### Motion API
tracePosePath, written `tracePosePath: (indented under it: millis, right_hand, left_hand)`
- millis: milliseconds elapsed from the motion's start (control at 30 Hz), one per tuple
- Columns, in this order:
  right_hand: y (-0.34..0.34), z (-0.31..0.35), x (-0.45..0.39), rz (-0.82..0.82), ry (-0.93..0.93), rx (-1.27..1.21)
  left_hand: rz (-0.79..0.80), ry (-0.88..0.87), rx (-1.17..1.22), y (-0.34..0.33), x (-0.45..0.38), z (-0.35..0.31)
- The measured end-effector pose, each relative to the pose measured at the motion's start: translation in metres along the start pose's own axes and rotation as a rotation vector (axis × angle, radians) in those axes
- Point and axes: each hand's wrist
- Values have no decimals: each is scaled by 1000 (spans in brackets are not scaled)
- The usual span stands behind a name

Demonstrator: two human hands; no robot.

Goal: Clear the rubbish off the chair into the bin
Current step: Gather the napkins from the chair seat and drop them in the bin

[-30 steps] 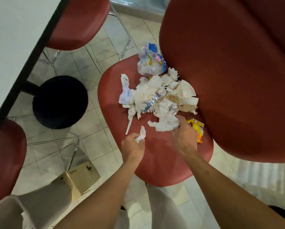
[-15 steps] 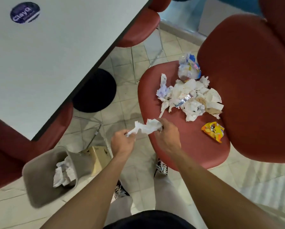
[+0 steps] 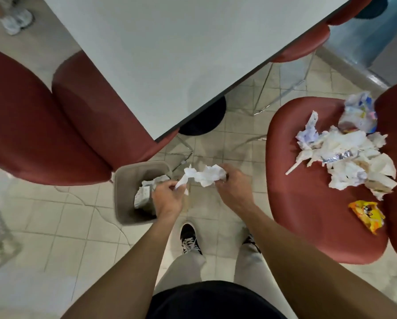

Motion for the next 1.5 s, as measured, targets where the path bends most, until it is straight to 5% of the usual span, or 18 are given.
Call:
tracePosePath:
  millis: [233, 633, 1000, 1500]
  right_hand:
    - [-75, 51, 6, 140, 85, 60]
    - [-125, 76, 16, 306, 92, 71]
    - [-54, 12, 13, 272, -50, 45]
    - [137, -167, 3, -16, -302, -67]
  left_hand:
    - [-146, 174, 24, 62, -34, 59]
    - [-98, 189, 16, 86, -49, 99]
    - [22, 85, -81, 27, -25, 45]
    - [321, -196, -319, -184, 45, -88]
Point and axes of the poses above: each hand's wrist, its own x-axis away from the middle knuckle, its own y-axis out of the back of the hand, z = x × y, and after that the axes turned 5 degrees about y, right-handed
